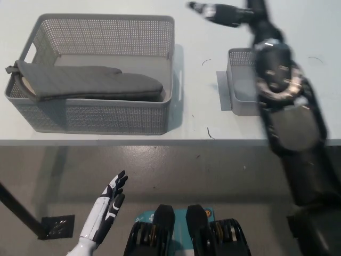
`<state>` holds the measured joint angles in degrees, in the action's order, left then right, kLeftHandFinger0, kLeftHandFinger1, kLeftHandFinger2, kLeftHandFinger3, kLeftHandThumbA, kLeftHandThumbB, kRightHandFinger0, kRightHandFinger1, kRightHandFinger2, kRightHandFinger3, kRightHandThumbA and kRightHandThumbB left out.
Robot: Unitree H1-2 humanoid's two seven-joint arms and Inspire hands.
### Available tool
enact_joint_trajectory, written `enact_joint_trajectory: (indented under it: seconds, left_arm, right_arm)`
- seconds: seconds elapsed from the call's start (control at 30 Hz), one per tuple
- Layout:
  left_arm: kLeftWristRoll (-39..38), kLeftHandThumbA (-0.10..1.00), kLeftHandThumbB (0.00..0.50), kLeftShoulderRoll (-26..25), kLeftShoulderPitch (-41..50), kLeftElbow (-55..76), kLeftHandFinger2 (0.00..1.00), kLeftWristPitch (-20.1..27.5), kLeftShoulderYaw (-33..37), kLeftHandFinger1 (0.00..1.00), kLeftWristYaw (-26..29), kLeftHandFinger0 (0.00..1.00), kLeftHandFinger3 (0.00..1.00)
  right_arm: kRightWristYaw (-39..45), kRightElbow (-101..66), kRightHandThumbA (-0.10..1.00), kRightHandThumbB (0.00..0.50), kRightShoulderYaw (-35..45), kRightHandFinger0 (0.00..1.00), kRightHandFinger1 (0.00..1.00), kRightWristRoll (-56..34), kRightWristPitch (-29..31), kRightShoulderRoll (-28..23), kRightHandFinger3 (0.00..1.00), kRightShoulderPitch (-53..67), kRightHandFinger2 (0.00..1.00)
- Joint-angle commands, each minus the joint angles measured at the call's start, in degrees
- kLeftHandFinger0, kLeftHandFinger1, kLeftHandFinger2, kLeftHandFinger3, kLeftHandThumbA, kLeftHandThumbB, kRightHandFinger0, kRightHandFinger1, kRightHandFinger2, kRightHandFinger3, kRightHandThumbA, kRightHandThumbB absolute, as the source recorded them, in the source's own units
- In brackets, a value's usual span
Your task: Usethe right hand to pick up a oven gloves on top of a leveled container and place it into another larger container on the left side
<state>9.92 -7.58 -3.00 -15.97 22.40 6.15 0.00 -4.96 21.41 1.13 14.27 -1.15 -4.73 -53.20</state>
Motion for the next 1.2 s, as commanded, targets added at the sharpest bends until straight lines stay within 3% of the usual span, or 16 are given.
enact_joint_trajectory:
  seconds: [0.0, 0.07, 0.17, 0.23, 0.3, 0.33, 0.37, 0.43, 0.53, 0.63, 0.77, 0.9, 1.1, 1.17]
  left_arm:
    - [1.18, 1.00, 0.202, -0.66, 0.48, 1.65, 1.00, 1.73, 0.51, 1.00, -0.44, 1.00, 1.00]
    - [1.47, 1.00, 0.195, -0.34, 0.89, 1.03, 1.00, 2.41, 0.72, 1.00, -0.14, 1.00, 1.00]
    - [1.64, 1.00, 0.190, 0.06, 1.71, 0.47, 1.00, 2.76, 0.87, 1.00, 0.20, 1.00, 1.00]
    - [1.88, 1.00, 0.182, 0.14, 2.27, 0.14, 1.00, 3.13, 0.83, 1.00, 0.57, 1.00, 1.00]
    - [1.92, 1.00, 0.183, 0.19, 2.83, 0.24, 1.00, 3.12, 0.79, 1.00, 0.69, 1.00, 1.00]
    - [1.88, 1.00, 0.183, 0.13, 2.99, 0.33, 1.00, 3.11, 0.76, 1.00, 0.65, 1.00, 1.00]
    - [1.94, 1.00, 0.182, 0.11, 3.14, 0.33, 1.00, 3.19, 0.77, 1.00, 0.68, 1.00, 1.00]
    - [2.08, 1.00, 0.183, 0.07, 3.53, 0.29, 1.00, 3.20, 0.84, 1.00, 0.67, 1.00, 1.00]
    - [2.11, 1.00, 0.183, -0.10, 4.12, 0.39, 1.00, 3.33, 0.97, 1.00, 0.43, 1.00, 1.00]
    - [2.11, 1.00, 0.181, -0.04, 4.38, 0.67, 1.00, 3.19, 1.02, 1.00, 0.33, 1.00, 1.00]
    - [2.56, 1.00, 0.199, 0.22, 5.60, 0.80, 1.00, 3.55, 1.20, 1.00, 0.62, 1.00, 1.00]
    - [2.47, 1.00, 0.198, 0.95, 8.13, 1.62, 1.00, 3.32, 1.53, 1.00, 0.68, 1.00, 1.00]
    - [2.56, 1.00, 0.179, 1.01, 9.94, 1.40, 1.00, 4.52, 1.86, 1.00, 0.58, 1.00, 1.00]
    - [2.53, 1.00, 0.178, 0.57, 10.87, 1.52, 1.00, 4.53, 2.26, 1.00, 0.53, 1.00, 1.00]
  right_arm:
    - [6.85, -53.79, 1.00, 0.340, 15.33, 1.00, 1.00, -38.62, -4.85, -14.41, 1.00, 15.27, 1.00]
    - [7.81, -55.12, 1.00, 0.320, 13.27, 1.00, 1.00, -37.73, -2.14, -14.27, 1.00, 21.65, 1.00]
    - [9.43, -56.09, 1.00, 0.365, 9.37, 1.00, 1.00, -36.66, 1.88, -13.17, 1.00, 32.88, 1.00]
    - [10.39, -55.14, 1.00, 0.356, 5.55, 1.00, 1.00, -34.53, 5.09, -11.23, 1.00, 40.62, 1.00]
    - [10.77, -54.30, 1.00, 0.345, 3.74, 1.00, 1.00, -33.87, 5.99, -10.17, 1.00, 43.46, 1.00]
    - [11.22, -53.30, 1.00, 0.290, 2.36, 1.00, 1.00, -32.90, 6.51, -9.47, 1.00, 45.49, 1.00]
    - [11.71, -52.36, 1.00, 0.317, 1.40, 1.00, 1.00, -32.32, 7.32, -9.08, 1.00, 46.84, 1.00]
    - [13.35, -49.21, 1.00, 0.320, -2.68, 1.00, 1.00, -27.32, 8.41, -8.09, 1.00, 52.31, 1.00]
    - [14.32, -46.82, 1.00, 0.327, -4.38, 1.00, 1.00, -29.34, 6.30, -5.93, 1.00, 56.51, 1.00]
    - [15.47, -43.95, 1.00, 0.317, -5.63, 1.00, 1.00, -31.58, 3.86, -4.60, 1.00, 59.00, 1.00]
    - [16.94, -39.28, 1.00, 0.229, -8.15, 1.00, 1.00, -30.91, 2.96, -3.41, 1.00, 61.47, 1.00]
    - [17.12, -34.96, 1.00, 0.235, -9.55, 1.00, 1.00, -28.22, 3.22, -3.28, 1.00, 63.02, 1.00]
    - [19.05, -25.35, 1.00, 0.197, -9.15, 1.00, 1.00, -27.59, 5.46, -3.34, 1.00, 62.28, 1.00]
    - [19.13, -23.80, 1.00, 0.218, -9.56, 1.00, 1.00, -25.96, 6.72, -3.54, 1.00, 62.57, 1.00]
